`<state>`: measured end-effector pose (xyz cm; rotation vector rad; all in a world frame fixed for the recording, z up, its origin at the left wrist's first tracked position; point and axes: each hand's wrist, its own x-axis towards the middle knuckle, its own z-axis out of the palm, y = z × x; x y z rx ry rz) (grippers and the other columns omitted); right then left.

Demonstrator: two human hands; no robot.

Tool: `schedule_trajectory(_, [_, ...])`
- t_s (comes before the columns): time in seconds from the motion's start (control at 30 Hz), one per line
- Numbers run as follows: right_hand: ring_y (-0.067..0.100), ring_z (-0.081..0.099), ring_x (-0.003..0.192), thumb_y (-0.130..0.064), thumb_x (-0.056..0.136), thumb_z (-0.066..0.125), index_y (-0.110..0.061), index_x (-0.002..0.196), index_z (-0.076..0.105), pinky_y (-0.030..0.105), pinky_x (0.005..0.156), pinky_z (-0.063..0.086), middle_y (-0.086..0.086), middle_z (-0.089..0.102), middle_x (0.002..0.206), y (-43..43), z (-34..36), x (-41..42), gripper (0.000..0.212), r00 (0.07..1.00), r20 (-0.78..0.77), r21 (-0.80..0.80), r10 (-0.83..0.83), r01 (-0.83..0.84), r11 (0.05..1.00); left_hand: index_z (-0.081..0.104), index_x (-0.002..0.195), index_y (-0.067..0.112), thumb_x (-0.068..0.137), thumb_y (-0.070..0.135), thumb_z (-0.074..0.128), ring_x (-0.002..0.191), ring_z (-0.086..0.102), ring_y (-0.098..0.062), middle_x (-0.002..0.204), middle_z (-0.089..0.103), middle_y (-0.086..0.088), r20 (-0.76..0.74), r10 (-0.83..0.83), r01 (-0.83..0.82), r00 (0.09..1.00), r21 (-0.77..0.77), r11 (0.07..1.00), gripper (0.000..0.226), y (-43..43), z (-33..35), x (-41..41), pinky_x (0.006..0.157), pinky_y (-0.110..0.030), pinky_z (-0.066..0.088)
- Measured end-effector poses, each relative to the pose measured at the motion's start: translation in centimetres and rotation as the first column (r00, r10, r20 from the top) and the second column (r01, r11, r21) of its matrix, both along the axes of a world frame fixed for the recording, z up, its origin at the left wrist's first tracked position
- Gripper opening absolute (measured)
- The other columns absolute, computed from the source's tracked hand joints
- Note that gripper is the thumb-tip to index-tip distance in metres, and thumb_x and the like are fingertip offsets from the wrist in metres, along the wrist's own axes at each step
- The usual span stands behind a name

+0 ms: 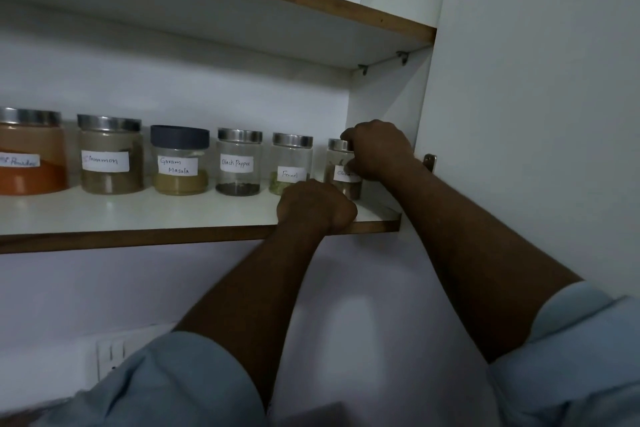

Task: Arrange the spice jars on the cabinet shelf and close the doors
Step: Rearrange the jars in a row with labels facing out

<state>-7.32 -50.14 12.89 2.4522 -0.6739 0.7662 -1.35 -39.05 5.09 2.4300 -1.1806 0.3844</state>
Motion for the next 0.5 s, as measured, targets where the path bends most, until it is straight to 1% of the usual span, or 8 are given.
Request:
schedule_trajectory(0.07, [0.027,0.065,0.104,-0.033,0.079,0.083,-0.021,0.122,0.070,0.037,0.079,0.051,0.007,0.071,0.112,-0.2,0.1,0.3,0.047,1.000,0.002,0.006,0.003,-0.003,1.000,0.069,0.117,0.016,0.088,0.043,0.051,0.107,0.062,-0.030,0.119,0.067,-0.009,0.010,-0.002,0.002,1.000,-0.012,1.000,0.044,0.0,-0.1,0.0,0.075,-0.035,0.041])
schedule_trajectory(0.23, [0.027,0.065,0.101,-0.034,0.079,0.082,-0.019,0.119,0.070,0.037,0.081,0.053,0.007,0.072,0.110,-0.7,-0.1,0.9,0.044,1.000,-0.009,0.012,0.007,-0.007,1.000,0.070,0.114,0.016,0.089,0.044,0.051,0.104,0.063,-0.029,0.115,0.068,-0.008,0.029,-0.010,0.011,1.000,-0.036,0.999,0.042,0.1,-0.3,0.1,0.073,-0.034,0.039])
schedule_trajectory(0.3, [0.029,0.063,0.110,-0.036,0.081,0.080,-0.017,0.132,0.062,0.041,0.088,0.054,0.010,0.068,0.124,-0.9,-0.1,1.0,0.057,0.999,-0.032,0.041,0.012,-0.011,0.999,0.070,0.112,0.015,0.088,0.045,0.052,0.102,0.063,-0.029,0.113,0.069,-0.009,0.047,-0.014,0.017,0.999,-0.058,0.998,0.042,0.2,-0.4,0.1,0.072,-0.034,0.040])
schedule_trajectory(0.33, [0.032,0.061,0.119,-0.036,0.083,0.079,-0.015,0.144,0.051,0.043,0.094,0.054,0.013,0.061,0.137,-0.5,-0.1,0.6,0.070,0.999,-0.041,0.074,0.004,-0.001,0.997,0.071,0.110,0.015,0.088,0.045,0.053,0.100,0.064,-0.029,0.112,0.069,-0.009,0.056,-0.014,0.018,0.998,-0.067,0.998,0.041,0.3,-0.4,0.0,0.071,-0.034,0.040])
schedule_trajectory(0.37, [0.034,0.058,0.124,-0.034,0.085,0.077,-0.012,0.153,0.040,0.045,0.097,0.053,0.016,0.051,0.148,-0.2,-0.1,0.2,0.081,1.000,-0.006,0.104,0.023,-0.022,0.994,0.071,0.109,0.015,0.088,0.045,0.054,0.100,0.064,-0.029,0.111,0.069,-0.008,0.065,-0.011,0.016,0.998,-0.076,0.997,0.041,0.4,-0.5,-0.1,0.070,-0.034,0.039])
schedule_trajectory(0.4, [0.036,0.056,0.126,-0.030,0.087,0.075,-0.010,0.157,0.032,0.044,0.097,0.052,0.017,0.044,0.154,0.6,-0.3,-0.4,0.084,0.996,0.077,0.116,0.053,-0.062,0.991,0.071,0.109,0.015,0.088,0.045,0.054,0.100,0.064,-0.029,0.112,0.069,-0.009,0.077,-0.010,0.016,0.997,-0.083,0.996,0.040,0.4,-0.5,-0.1,0.070,-0.033,0.039])
schedule_trajectory(0.43, [0.035,0.057,0.126,-0.025,0.089,0.072,-0.008,0.157,0.033,0.043,0.097,0.051,0.017,0.043,0.155,1.3,-0.9,-0.9,0.080,0.972,0.207,0.110,0.109,-0.134,0.985,0.071,0.111,0.015,0.089,0.045,0.053,0.102,0.064,-0.030,0.114,0.069,-0.009,0.085,-0.009,0.017,0.996,-0.090,0.996,0.041,0.5,-0.5,-0.1,0.071,-0.033,0.040])
schedule_trajectory(0.5, [0.031,0.058,0.126,-0.019,0.092,0.066,-0.006,0.150,0.045,0.040,0.099,0.049,0.014,0.052,0.148,4.0,-3.1,-2.7,0.062,0.844,0.476,0.051,0.249,-0.309,0.950,0.069,0.114,0.016,0.091,0.048,0.052,0.105,0.064,-0.031,0.116,0.069,-0.009,0.096,-0.022,0.031,0.995,-0.089,0.996,0.043,0.7,-0.4,-0.1,0.073,-0.035,0.042])
